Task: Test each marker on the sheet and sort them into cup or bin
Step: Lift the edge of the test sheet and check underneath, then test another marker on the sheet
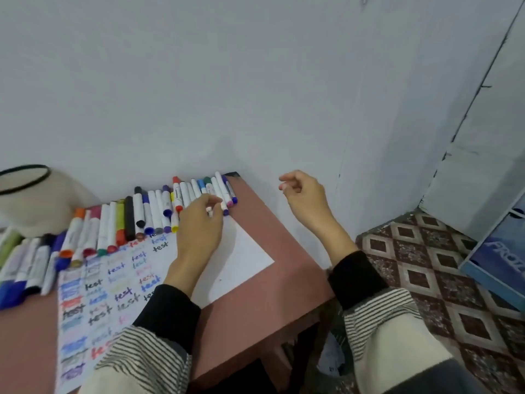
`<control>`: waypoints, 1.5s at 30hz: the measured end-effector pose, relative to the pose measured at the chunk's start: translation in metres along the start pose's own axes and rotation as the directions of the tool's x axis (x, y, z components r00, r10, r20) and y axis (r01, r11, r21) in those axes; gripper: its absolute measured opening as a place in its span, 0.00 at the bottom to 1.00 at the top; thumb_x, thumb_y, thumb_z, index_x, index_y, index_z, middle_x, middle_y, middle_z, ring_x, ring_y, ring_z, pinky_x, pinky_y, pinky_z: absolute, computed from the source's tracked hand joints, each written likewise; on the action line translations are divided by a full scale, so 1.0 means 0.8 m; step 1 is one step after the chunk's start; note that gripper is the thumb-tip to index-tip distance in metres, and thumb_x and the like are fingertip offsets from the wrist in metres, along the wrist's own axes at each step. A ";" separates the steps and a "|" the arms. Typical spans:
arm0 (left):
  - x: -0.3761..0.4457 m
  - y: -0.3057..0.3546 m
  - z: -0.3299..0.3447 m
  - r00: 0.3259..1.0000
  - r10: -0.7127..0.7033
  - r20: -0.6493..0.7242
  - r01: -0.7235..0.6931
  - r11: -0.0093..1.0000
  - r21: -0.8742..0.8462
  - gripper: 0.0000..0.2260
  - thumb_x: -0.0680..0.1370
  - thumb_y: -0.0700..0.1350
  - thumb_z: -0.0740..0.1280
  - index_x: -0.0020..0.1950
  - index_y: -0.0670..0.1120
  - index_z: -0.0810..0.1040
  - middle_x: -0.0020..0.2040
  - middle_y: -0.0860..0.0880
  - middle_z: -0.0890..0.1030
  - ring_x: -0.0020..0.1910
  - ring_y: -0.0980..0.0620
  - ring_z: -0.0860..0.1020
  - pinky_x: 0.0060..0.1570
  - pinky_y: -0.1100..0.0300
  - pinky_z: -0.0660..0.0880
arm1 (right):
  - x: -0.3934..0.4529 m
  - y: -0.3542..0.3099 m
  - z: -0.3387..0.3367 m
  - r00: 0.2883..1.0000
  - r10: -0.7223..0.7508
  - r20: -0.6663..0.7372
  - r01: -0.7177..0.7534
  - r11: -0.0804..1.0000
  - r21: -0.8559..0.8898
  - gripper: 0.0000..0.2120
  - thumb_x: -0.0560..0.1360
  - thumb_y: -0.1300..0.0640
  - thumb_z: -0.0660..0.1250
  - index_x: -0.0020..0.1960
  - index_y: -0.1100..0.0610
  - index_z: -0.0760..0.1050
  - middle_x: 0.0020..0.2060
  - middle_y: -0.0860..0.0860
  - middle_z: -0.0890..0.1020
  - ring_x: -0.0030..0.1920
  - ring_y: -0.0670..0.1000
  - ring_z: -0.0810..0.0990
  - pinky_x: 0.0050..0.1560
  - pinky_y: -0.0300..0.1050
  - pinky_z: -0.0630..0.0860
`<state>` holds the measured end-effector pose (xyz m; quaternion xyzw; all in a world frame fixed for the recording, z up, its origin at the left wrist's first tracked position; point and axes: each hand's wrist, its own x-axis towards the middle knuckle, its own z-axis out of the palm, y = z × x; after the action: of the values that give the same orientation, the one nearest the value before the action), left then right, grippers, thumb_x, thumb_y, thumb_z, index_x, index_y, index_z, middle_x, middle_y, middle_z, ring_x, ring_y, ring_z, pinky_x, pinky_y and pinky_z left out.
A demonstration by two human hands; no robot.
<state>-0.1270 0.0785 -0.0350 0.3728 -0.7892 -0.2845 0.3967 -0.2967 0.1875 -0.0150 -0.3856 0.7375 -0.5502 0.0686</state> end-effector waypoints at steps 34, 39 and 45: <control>0.023 -0.148 -0.136 0.998 -0.064 -0.028 0.069 0.885 0.460 0.12 0.83 0.49 0.57 0.63 0.53 0.75 0.60 0.56 0.78 0.59 0.57 0.73 0.66 0.57 0.61 | 0.021 -0.088 0.284 0.986 -0.032 0.165 0.128 0.783 -0.609 0.29 0.79 0.43 0.58 0.71 0.63 0.61 0.69 0.61 0.65 0.69 0.59 0.64 0.67 0.52 0.64; 0.023 -0.148 -0.137 0.997 -0.070 -0.035 0.078 0.893 0.443 0.12 0.83 0.50 0.57 0.63 0.53 0.75 0.61 0.55 0.78 0.61 0.56 0.73 0.68 0.55 0.60 | 0.020 -0.086 0.290 0.960 -0.076 0.268 0.240 0.716 -0.655 0.26 0.78 0.46 0.60 0.70 0.60 0.64 0.69 0.60 0.65 0.70 0.61 0.61 0.69 0.56 0.62; 0.024 -0.149 -0.136 0.997 -0.072 -0.032 0.079 0.888 0.452 0.12 0.83 0.50 0.57 0.63 0.53 0.75 0.61 0.55 0.78 0.60 0.56 0.73 0.67 0.55 0.60 | 0.018 -0.088 0.293 0.958 -0.128 0.256 0.277 0.637 -0.719 0.20 0.79 0.53 0.58 0.67 0.63 0.67 0.67 0.58 0.69 0.70 0.59 0.62 0.69 0.54 0.61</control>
<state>-0.0009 -0.0206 -0.0587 0.4873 -0.8158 -0.1053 0.2930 -0.1485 -0.0065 -0.0397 -0.5082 0.8403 -0.1649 -0.0918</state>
